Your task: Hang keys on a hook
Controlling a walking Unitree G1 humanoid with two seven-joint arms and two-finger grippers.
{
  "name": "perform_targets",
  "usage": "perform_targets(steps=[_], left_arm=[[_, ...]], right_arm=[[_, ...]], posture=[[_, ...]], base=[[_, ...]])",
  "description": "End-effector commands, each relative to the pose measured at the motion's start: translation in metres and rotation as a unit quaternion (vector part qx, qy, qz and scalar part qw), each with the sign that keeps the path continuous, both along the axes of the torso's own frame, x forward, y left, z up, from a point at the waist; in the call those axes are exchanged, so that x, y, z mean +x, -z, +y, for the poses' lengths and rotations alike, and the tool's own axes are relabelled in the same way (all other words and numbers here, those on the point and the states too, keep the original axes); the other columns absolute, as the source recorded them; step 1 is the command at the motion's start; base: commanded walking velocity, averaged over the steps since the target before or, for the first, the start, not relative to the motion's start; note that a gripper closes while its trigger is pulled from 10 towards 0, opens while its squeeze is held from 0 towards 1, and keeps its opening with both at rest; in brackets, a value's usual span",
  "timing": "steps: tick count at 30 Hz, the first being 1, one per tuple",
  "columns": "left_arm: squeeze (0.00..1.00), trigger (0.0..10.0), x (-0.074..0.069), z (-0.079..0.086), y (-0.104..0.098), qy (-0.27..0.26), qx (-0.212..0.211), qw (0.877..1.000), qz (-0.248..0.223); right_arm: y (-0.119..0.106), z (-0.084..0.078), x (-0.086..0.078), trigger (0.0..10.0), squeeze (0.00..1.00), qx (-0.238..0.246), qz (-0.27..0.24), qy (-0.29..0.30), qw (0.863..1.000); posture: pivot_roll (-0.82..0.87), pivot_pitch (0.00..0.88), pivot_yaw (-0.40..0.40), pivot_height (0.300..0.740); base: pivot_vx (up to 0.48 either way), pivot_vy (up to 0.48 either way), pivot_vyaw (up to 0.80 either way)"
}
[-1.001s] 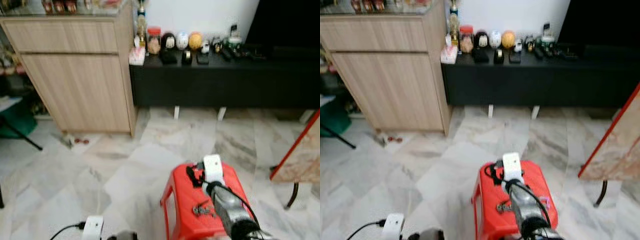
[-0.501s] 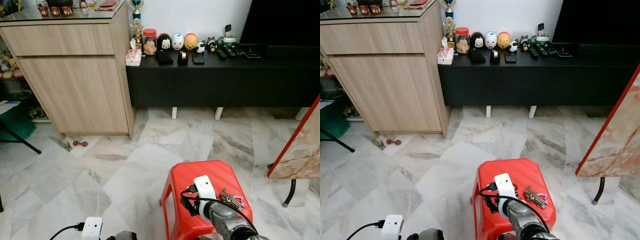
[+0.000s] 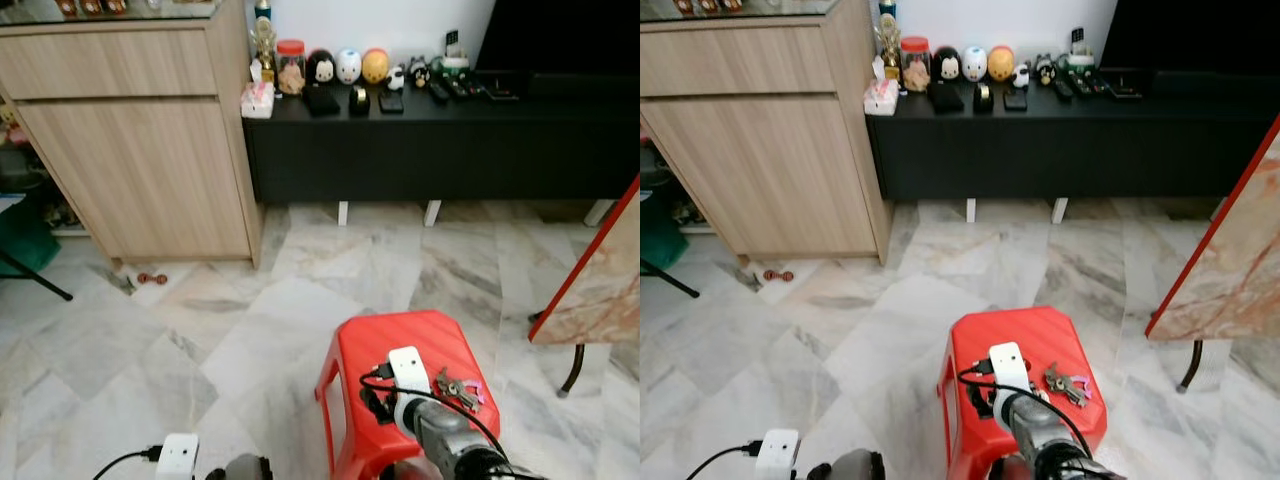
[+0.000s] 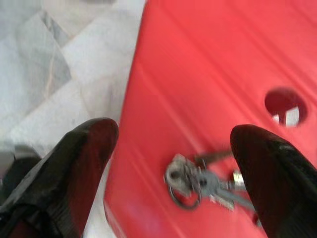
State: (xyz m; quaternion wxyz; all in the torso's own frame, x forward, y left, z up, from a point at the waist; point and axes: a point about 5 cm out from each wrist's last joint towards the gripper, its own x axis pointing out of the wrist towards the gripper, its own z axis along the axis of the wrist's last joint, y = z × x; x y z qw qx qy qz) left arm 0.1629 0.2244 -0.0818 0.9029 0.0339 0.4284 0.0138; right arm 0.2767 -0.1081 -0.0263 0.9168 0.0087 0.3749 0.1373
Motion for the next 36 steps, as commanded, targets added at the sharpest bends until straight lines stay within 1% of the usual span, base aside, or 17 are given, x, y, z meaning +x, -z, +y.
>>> perform_targets(steps=[1, 8, 10, 12, 14, 17, 19, 21, 26, 29, 30, 31, 32, 33, 35, 36], left_arm=[[0.00, 10.0, -0.053, -0.012, 0.023, 0.005, -0.023, 0.995, 0.101], [0.00, 10.0, -0.055, -0.007, 0.022, 0.003, -0.022, 0.996, 0.091], [0.00, 10.0, -0.055, -0.005, 0.021, 0.004, -0.020, 0.996, 0.088], [0.00, 10.0, -0.054, -0.005, 0.021, 0.004, -0.020, 0.996, 0.086], [0.00, 10.0, -0.052, -0.005, 0.020, 0.005, -0.020, 0.996, 0.082], [0.00, 10.0, -0.048, -0.003, 0.019, -0.005, -0.020, 0.997, 0.074], [0.00, 10.0, -0.046, 0.000, 0.017, -0.007, -0.020, 0.997, 0.068], [0.00, 10.0, -0.045, 0.001, 0.017, -0.006, -0.020, 0.998, 0.067], [0.00, 10.0, -0.040, 0.003, 0.014, -0.006, -0.018, 0.998, 0.059], [0.00, 10.0, -0.037, 0.002, 0.014, -0.005, -0.018, 0.998, 0.057], [0.00, 10.0, -0.036, 0.001, 0.013, -0.002, -0.018, 0.998, 0.055], [0.00, 10.0, -0.036, 0.001, 0.013, 0.000, -0.018, 0.998, 0.055], [0.00, 10.0, -0.035, 0.000, 0.013, 0.001, -0.018, 0.998, 0.054], [0.00, 10.0, -0.033, 0.000, 0.013, 0.003, -0.019, 0.998, 0.053], [0.00, 10.0, -0.031, 0.000, 0.012, 0.004, -0.018, 0.998, 0.052], [0.00, 10.0, -0.031, 0.000, 0.012, 0.005, -0.018, 0.999, 0.051]], right_arm=[[-0.007, 0.007, 0.007, 10.0, 0.00, 0.011, -0.015, 0.008, 1.000], [-0.008, 0.025, 0.005, 10.0, 0.00, 0.008, -0.016, -0.005, 1.000], [-0.008, 0.035, 0.004, 10.0, 0.00, 0.008, -0.012, -0.018, 1.000], [-0.009, 0.037, 0.004, 10.0, 0.00, 0.004, -0.013, -0.024, 1.000], [-0.008, 0.040, 0.003, 10.0, 0.00, -0.011, -0.010, -0.026, 1.000], [-0.009, 0.044, 0.003, 10.0, 0.00, -0.010, -0.009, -0.019, 1.000], [-0.010, 0.048, 0.003, 10.0, 0.00, -0.012, -0.008, -0.015, 1.000], [-0.010, 0.049, 0.003, 10.0, 0.00, -0.014, -0.008, -0.014, 1.000], [-0.017, 0.055, 0.009, 10.0, 0.00, -0.013, -0.018, 0.010, 1.000], [-0.019, 0.058, 0.011, 10.0, 0.00, -0.020, -0.021, 0.013, 1.000], [-0.015, 0.051, 0.008, 10.0, 0.00, -0.023, -0.019, 0.019, 0.999], [-0.003, 0.031, -0.001, 10.0, 0.00, -0.027, -0.013, 0.029, 0.999], [0.011, 0.003, -0.015, 10.0, 0.00, -0.033, -0.007, 0.041, 0.999], [0.027, -0.033, -0.036, 10.0, 0.00, -0.039, 0.000, 0.055, 0.998], [0.032, -0.045, -0.045, 10.0, 0.00, -0.044, 0.009, 0.057, 0.997], [0.033, -0.047, -0.047, 10.0, 0.00, -0.048, 0.014, 0.055, 0.997]], posture=[[0.11, 0.174, -0.087, 0.632], [0.13, 0.195, -0.089, 0.632], [0.12, 0.197, -0.088, 0.632], [0.12, 0.197, -0.088, 0.632], [0.12, 0.193, -0.087, 0.632], [0.12, 0.188, -0.084, 0.632], [0.12, 0.184, -0.083, 0.632], [0.13, 0.184, -0.082, 0.632], [0.12, 0.189, -0.080, 0.632], [0.12, 0.188, -0.079, 0.632], [0.12, 0.188, -0.079, 0.632], [0.11, 0.187, -0.079, 0.632], [0.11, 0.187, -0.078, 0.632], [0.11, 0.187, -0.078, 0.632], [0.10, 0.185, -0.076, 0.632], [0.10, 0.185, -0.074, 0.632]], base=[[0.000, 0.000, 0.00], [0.000, 0.000, 0.00], [0.000, 0.000, 0.00], [0.000, 0.000, 0.00], [0.000, 0.000, 0.00], [0.000, 0.000, 0.00], [0.000, 0.000, 0.00], [0.000, 0.000, 0.00], [0.000, 0.000, 0.00], [0.000, 0.000, 0.00], [0.000, 0.000, 0.00], [0.000, 0.000, 0.00], [0.000, 0.000, 0.00], [0.000, 0.000, 0.00], [0.000, 0.000, 0.00], [0.000, 0.000, 0.00]])
